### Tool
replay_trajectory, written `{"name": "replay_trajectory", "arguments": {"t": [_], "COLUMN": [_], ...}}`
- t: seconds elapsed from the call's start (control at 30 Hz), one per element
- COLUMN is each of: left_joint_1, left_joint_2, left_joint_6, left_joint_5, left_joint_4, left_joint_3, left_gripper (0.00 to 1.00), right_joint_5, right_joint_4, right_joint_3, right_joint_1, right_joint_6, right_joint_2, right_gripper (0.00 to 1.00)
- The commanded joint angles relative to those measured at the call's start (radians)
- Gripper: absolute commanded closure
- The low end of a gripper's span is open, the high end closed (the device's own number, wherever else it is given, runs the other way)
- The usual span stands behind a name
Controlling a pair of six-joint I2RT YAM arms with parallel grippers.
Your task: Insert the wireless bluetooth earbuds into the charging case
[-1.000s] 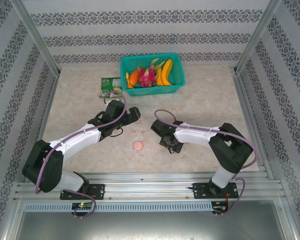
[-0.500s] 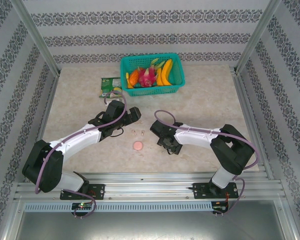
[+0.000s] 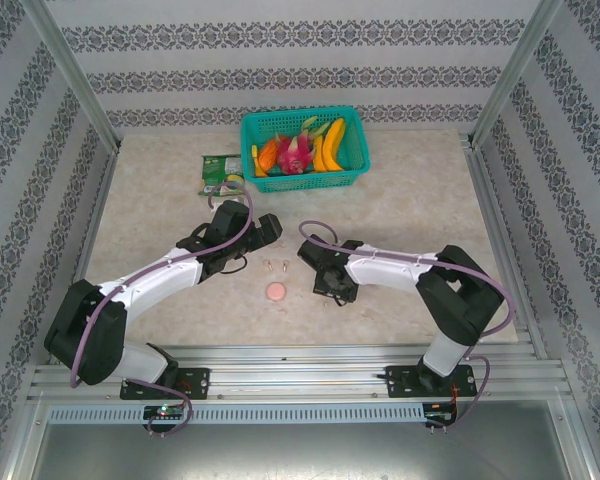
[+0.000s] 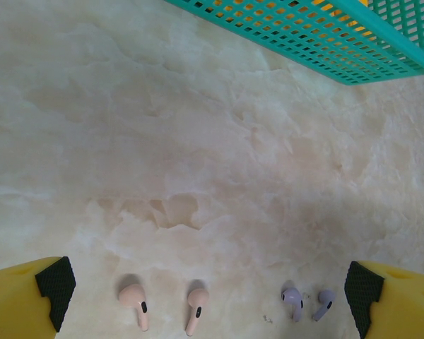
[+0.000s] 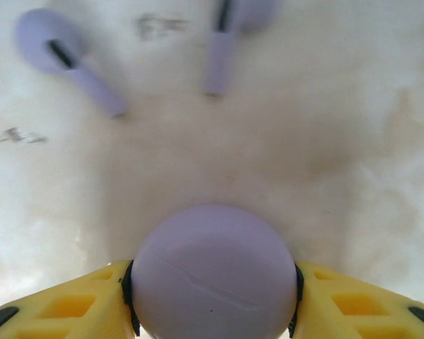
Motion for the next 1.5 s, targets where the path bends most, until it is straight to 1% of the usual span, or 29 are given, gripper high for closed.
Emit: {"name": "replay_trajectory", "arguments": {"t": [0.0, 0.07, 0.17, 0.47, 0.63, 0.73, 0.87, 0.97, 1.07, 1.3, 1.47], "left_joint_1": [-0.017, -0.017, -0.017, -0.017, -0.017, -0.017, -0.017, -0.017, -0.017, -0.017, -0.017], "left_joint_2": [-0.001, -0.002, -0.001, 0.004, 0.005, 0.003, 0.003, 0.002, 0.004, 0.001, 0.003], "left_joint_6": [0.005, 0.005, 0.004, 0.005, 0.004, 0.002, 0.002, 0.002, 0.002, 0.003, 0.002], "left_joint_5": [-0.005, -0.005, -0.005, -0.005, -0.003, -0.004, -0.002, -0.003, -0.003, -0.003, -0.002], "left_joint_4": [0.013, 0.013, 0.012, 0.018, 0.021, 0.025, 0.03, 0.033, 0.034, 0.034, 0.034], "left_joint_3": [0.007, 0.009, 0.011, 0.013, 0.008, 0.004, -0.003, -0.005, -0.005, -0.007, -0.006], "left_gripper": [0.0, 0.0, 0.0, 0.0, 0.0, 0.0, 0.0, 0.0, 0.0, 0.0, 0.0], "right_joint_5": [-0.054, -0.057, -0.058, -0.062, -0.054, -0.048, -0.03, -0.007, 0.01, 0.024, 0.03], "right_joint_4": [-0.036, -0.062, -0.093, -0.119, -0.143, -0.131, -0.079, -0.065, -0.075, -0.096, -0.092], "right_joint_3": [0.053, 0.074, 0.091, 0.106, 0.124, 0.113, 0.075, 0.075, 0.091, 0.111, 0.112], "right_joint_1": [0.006, 0.009, 0.013, 0.019, 0.029, 0.031, 0.037, 0.043, 0.043, 0.032, 0.022], "right_joint_6": [-0.239, -0.291, -0.325, -0.316, -0.228, -0.111, 0.075, 0.157, 0.181, 0.17, 0.144], "right_joint_2": [0.047, 0.063, 0.082, 0.099, 0.082, 0.059, 0.019, 0.013, 0.028, 0.069, 0.082], "right_gripper": [0.49, 0.48, 0.47, 0.41, 0.27, 0.25, 0.24, 0.24, 0.23, 0.23, 0.26]}}
